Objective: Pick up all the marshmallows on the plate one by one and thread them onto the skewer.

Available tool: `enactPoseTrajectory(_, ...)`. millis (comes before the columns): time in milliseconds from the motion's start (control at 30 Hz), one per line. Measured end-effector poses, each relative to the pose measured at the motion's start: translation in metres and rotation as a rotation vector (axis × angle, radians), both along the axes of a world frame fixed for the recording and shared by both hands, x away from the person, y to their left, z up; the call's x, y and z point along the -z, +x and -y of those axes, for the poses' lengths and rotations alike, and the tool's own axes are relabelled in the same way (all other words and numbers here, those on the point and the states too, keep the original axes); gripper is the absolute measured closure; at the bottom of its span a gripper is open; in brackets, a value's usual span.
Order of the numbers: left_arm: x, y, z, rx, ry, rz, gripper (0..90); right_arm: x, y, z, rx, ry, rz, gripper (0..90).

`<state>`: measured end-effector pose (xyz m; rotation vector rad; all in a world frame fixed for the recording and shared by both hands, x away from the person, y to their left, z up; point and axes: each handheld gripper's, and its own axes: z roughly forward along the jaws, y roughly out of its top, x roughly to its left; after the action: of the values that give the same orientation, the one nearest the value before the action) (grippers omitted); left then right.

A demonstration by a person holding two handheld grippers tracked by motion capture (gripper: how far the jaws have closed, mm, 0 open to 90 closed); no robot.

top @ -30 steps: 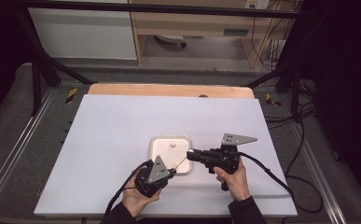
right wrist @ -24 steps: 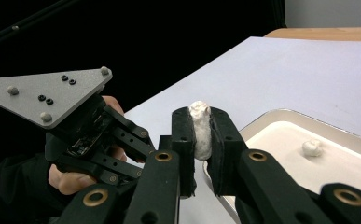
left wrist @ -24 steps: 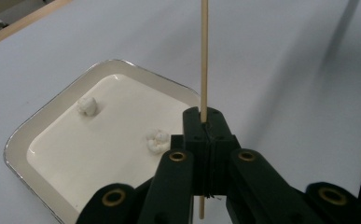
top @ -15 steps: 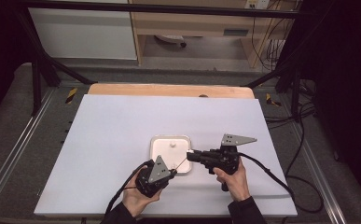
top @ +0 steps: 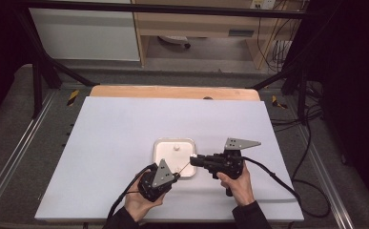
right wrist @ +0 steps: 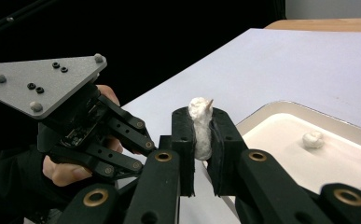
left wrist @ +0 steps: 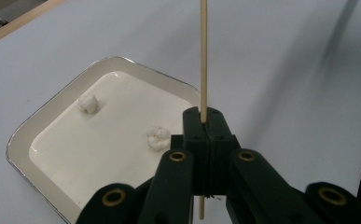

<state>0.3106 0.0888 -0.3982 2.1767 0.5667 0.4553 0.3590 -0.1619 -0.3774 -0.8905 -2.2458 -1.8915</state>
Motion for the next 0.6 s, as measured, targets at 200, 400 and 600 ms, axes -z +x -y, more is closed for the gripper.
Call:
enactPoseTrajectory(200,-0.002,0.000,-0.002,-0.003,-0.004,0.003,89.5,0.000,0.000,-0.001,-0.004,-0.001,-0.005,82.4)
enactPoseTrajectory(400,-0.003,0.000,-0.002,-0.012,-0.011,0.008,89.5,0.001,0.000,-0.001,-0.007,-0.007,-0.004,82.4)
enactPoseTrajectory(600,-0.016,-0.005,0.006,-0.042,0.051,0.112,89.5,0.018,-0.004,-0.027,-0.090,-0.082,-0.025,82.5)
